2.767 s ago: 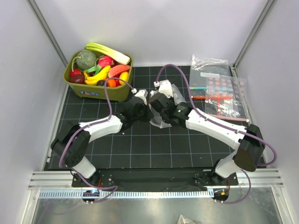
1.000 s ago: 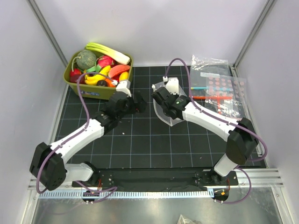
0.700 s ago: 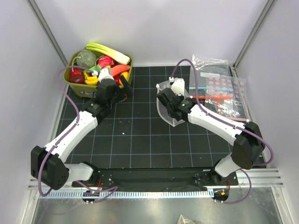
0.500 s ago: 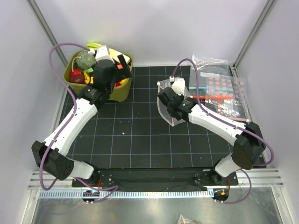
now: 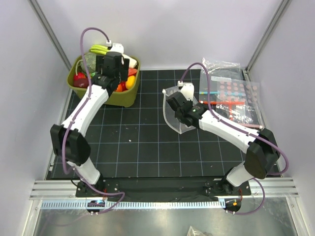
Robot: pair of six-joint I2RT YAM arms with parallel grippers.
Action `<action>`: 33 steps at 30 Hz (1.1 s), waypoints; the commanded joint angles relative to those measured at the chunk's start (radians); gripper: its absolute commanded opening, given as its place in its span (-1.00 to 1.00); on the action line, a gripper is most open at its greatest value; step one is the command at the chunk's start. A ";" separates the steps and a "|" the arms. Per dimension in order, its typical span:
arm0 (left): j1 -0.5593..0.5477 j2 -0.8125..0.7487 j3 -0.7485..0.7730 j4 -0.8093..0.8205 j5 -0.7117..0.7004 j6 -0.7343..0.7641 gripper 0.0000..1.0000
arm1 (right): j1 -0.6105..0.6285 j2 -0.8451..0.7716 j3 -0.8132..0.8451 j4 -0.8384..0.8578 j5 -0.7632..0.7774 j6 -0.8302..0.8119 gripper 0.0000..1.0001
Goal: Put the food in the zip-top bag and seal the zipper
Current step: Pick up the fake fruit from the bin.
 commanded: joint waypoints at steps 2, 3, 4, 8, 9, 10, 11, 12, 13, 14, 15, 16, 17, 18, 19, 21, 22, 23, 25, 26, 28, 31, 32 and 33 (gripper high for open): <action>0.049 0.085 0.107 -0.066 0.035 0.152 0.99 | -0.011 -0.035 0.006 0.042 -0.019 -0.005 -0.98; 0.055 0.120 0.130 -0.068 0.036 0.167 0.99 | -0.014 -0.038 0.004 0.044 -0.022 -0.005 -0.98; 0.060 0.134 0.143 -0.068 0.035 0.185 1.00 | -0.015 -0.043 0.001 0.044 -0.025 -0.005 -0.98; 0.092 0.226 0.216 -0.084 0.035 0.204 0.99 | -0.023 -0.055 -0.006 0.053 -0.043 -0.005 -0.98; 0.098 0.244 0.253 -0.101 0.035 0.205 0.99 | -0.024 -0.057 -0.008 0.056 -0.048 -0.005 -0.98; 0.112 0.288 0.273 -0.112 0.041 0.216 1.00 | -0.026 -0.058 -0.009 0.058 -0.049 -0.003 -0.98; 0.117 0.309 0.293 -0.123 0.050 0.224 0.99 | -0.028 -0.060 -0.009 0.056 -0.052 -0.003 -0.99; 0.124 0.333 0.335 -0.149 0.055 0.234 1.00 | -0.031 -0.061 -0.011 0.058 -0.063 -0.002 -0.99; 0.131 0.376 0.357 -0.161 0.062 0.245 0.99 | -0.029 -0.064 -0.014 0.058 -0.066 -0.003 -0.98; 0.147 0.402 0.403 -0.178 0.073 0.268 1.00 | -0.032 -0.070 -0.014 0.059 -0.069 -0.003 -0.98; 0.157 0.425 0.429 -0.221 0.104 0.274 1.00 | -0.034 -0.069 -0.016 0.064 -0.074 -0.003 -0.98; 0.175 0.477 0.452 -0.245 0.122 0.279 1.00 | -0.035 -0.073 -0.017 0.062 -0.077 -0.002 -0.98; 0.183 0.496 0.484 -0.271 0.142 0.280 1.00 | -0.037 -0.076 -0.017 0.062 -0.080 -0.003 -0.99; 0.190 0.508 0.485 -0.288 0.162 0.277 1.00 | -0.038 -0.078 -0.017 0.064 -0.080 -0.002 -0.99; 0.197 0.519 0.482 -0.287 0.194 0.271 0.99 | -0.040 -0.080 -0.017 0.062 -0.083 -0.003 -0.98; 0.215 0.543 0.479 -0.298 0.242 0.236 0.99 | -0.041 -0.086 -0.023 0.068 -0.088 -0.003 -0.99; 0.221 0.550 0.479 -0.304 0.274 0.224 1.00 | -0.044 -0.087 -0.026 0.070 -0.091 -0.002 -0.99; 0.224 0.557 0.479 -0.308 0.286 0.218 0.99 | -0.044 -0.087 -0.026 0.072 -0.094 -0.002 -0.98; 0.226 0.573 0.482 -0.330 0.308 0.207 0.94 | -0.046 -0.086 -0.026 0.073 -0.095 -0.002 -0.99; 0.224 0.576 0.483 -0.333 0.314 0.205 0.80 | -0.047 -0.086 -0.026 0.072 -0.098 -0.002 -0.99; 0.224 0.567 0.485 -0.339 0.314 0.196 0.34 | -0.046 -0.089 -0.026 0.070 -0.097 0.000 -0.98; 0.224 0.518 0.485 -0.330 0.339 0.193 -0.42 | -0.048 -0.095 -0.029 0.072 -0.091 -0.002 -0.98; 0.224 0.502 0.483 -0.321 0.358 0.190 -0.60 | -0.049 -0.096 -0.031 0.073 -0.091 0.000 -0.99; 0.224 0.482 0.480 -0.316 0.363 0.182 -0.75 | -0.049 -0.095 -0.032 0.075 -0.091 0.000 -0.98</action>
